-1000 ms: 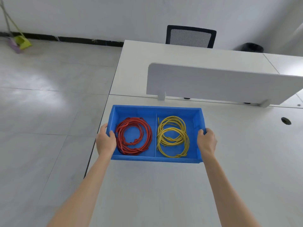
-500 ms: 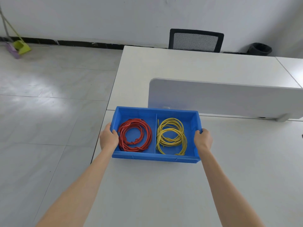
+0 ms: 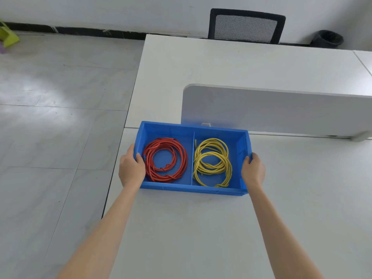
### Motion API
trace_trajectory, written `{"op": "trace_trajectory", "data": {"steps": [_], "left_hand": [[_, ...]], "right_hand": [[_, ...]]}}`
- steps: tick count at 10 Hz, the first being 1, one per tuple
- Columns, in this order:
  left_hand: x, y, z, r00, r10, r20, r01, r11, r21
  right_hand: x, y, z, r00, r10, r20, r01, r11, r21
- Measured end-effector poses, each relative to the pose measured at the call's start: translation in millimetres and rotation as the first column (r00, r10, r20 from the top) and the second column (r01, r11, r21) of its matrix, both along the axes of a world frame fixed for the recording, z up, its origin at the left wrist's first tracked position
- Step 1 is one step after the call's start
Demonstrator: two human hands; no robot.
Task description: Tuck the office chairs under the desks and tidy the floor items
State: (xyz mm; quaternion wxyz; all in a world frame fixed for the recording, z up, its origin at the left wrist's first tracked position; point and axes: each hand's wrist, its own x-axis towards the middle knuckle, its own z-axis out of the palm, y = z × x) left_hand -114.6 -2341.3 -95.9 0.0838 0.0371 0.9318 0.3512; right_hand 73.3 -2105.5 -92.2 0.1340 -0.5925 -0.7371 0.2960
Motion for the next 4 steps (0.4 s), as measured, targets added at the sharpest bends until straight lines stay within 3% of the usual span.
{"op": "trace_trajectory", "data": {"steps": [1, 2, 3, 4], "left_hand": [[-2, -1, 1, 0.999, -0.029, 0.036, 0.029, 1.0, 0.002], [-2, -6, 3, 0.994, -0.075, 0.077, 0.075, 0.997, 0.003], [13, -15, 11, 0.992, -0.09, -0.092, 0.093, 0.995, 0.031], [62, -32, 16, 0.907, -0.253, -0.338, 0.3, 0.949, 0.095]], "right_hand": [[0, 1, 2, 0.998, 0.043, 0.046, -0.043, 0.999, -0.012], [4, 9, 10, 0.982, 0.157, 0.104, -0.141, 0.979, -0.147], [14, 11, 23, 0.963, 0.247, 0.108, -0.229, 0.961, -0.155], [39, -22, 22, 0.955, 0.293, 0.039, -0.295, 0.946, 0.132]]}}
